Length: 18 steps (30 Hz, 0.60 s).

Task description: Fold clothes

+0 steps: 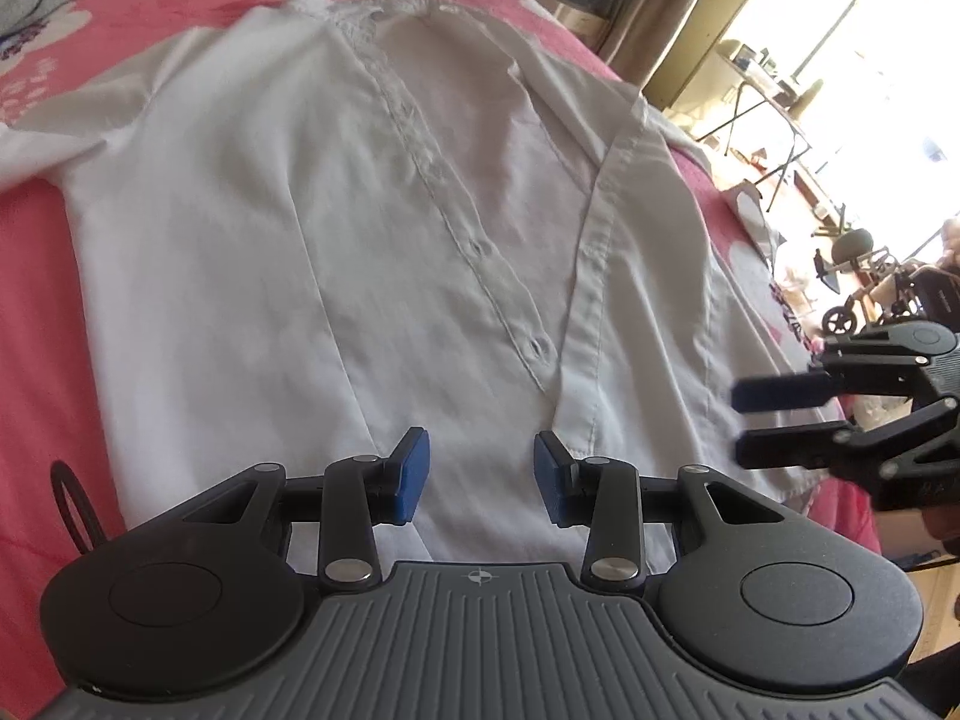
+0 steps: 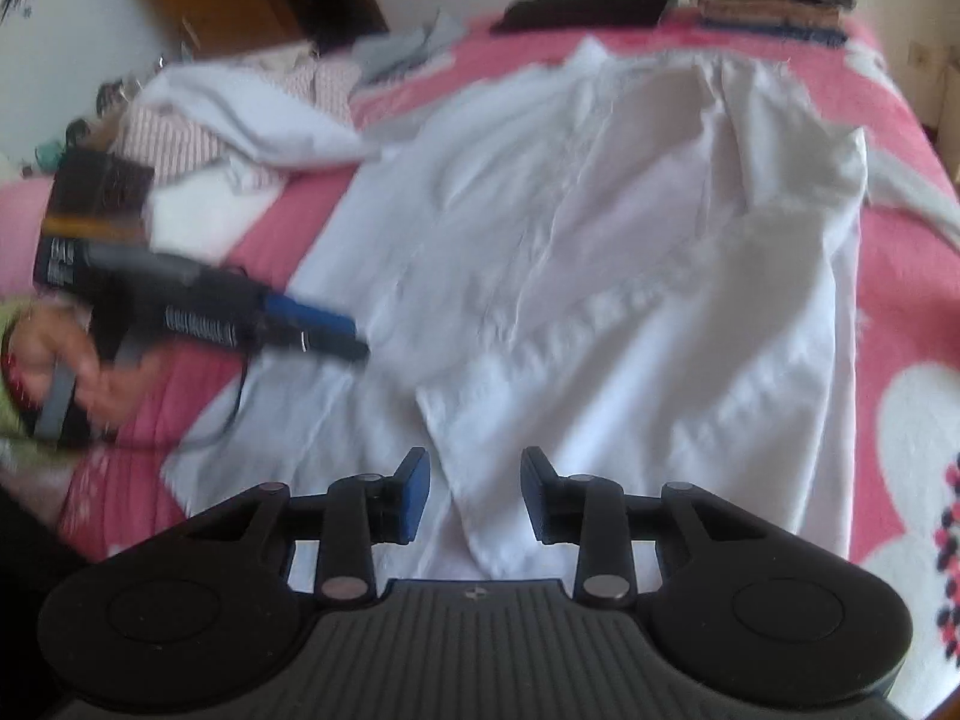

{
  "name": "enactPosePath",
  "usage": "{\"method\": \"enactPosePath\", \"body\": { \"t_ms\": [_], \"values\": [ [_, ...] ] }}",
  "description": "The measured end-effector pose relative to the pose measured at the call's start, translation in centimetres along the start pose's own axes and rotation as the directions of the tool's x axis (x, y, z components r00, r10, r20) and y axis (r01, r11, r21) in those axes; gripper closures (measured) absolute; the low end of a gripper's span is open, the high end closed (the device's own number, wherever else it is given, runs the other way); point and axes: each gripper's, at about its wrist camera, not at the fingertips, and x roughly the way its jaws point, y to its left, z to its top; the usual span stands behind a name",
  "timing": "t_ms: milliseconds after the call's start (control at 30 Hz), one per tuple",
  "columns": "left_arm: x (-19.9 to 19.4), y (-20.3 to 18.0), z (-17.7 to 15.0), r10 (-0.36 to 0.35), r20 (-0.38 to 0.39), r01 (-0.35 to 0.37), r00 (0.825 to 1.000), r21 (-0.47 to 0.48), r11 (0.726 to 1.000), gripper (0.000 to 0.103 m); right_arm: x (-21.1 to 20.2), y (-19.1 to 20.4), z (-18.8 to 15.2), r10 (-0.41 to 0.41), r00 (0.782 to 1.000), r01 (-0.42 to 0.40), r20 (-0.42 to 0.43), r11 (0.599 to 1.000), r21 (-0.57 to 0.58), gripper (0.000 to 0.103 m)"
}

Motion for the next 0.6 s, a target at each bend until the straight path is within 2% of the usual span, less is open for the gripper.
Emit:
{"method": "enactPosePath", "body": {
  "t_ms": [67, 167, 333, 400, 467, 500, 600],
  "values": [
    [0.1, 0.1, -0.1, 0.024, -0.019, -0.024, 1.0, -0.008, 1.0, 0.065, 1.3, 1.7, 0.2, -0.034, 0.999, 0.035, 0.014, 0.995, -0.094, 0.067],
    [0.0, 0.5, -0.4, 0.056, -0.037, -0.057, 0.998, -0.025, 0.998, 0.065, 3.3, 4.1, 0.1, -0.075, 0.997, 0.077, 0.02, 0.966, -0.247, 0.067],
    [-0.3, 0.8, -0.7, 0.06, -0.038, -0.062, 0.997, -0.036, 0.997, 0.065, 7.3, 7.2, -1.4, -0.144, 0.989, 0.141, 0.03, 0.869, -0.474, 0.071],
    [-0.4, 0.8, -0.8, 0.06, -0.039, -0.061, 0.997, -0.034, 0.998, 0.065, 8.3, 7.7, -1.8, -0.177, 0.983, 0.173, 0.043, 0.835, -0.523, 0.076],
    [-0.4, 0.8, -1.0, 0.058, -0.043, -0.059, 0.997, -0.031, 0.998, 0.065, 8.9, 7.9, -2.0, -0.193, 0.98, 0.189, 0.05, 0.82, -0.541, 0.083],
    [-0.4, 0.8, -1.0, 0.057, -0.045, -0.058, 0.997, -0.029, 0.998, 0.065, 9.1, 7.8, -2.0, -0.2, 0.978, 0.197, 0.054, 0.816, -0.544, 0.092],
    [-0.2, 0.9, -1.3, 0.056, -0.049, -0.057, 0.997, -0.021, 0.998, 0.065, 8.7, 7.4, -1.8, -0.203, 0.977, 0.207, 0.066, 0.829, -0.52, 0.099]
  ]
}}
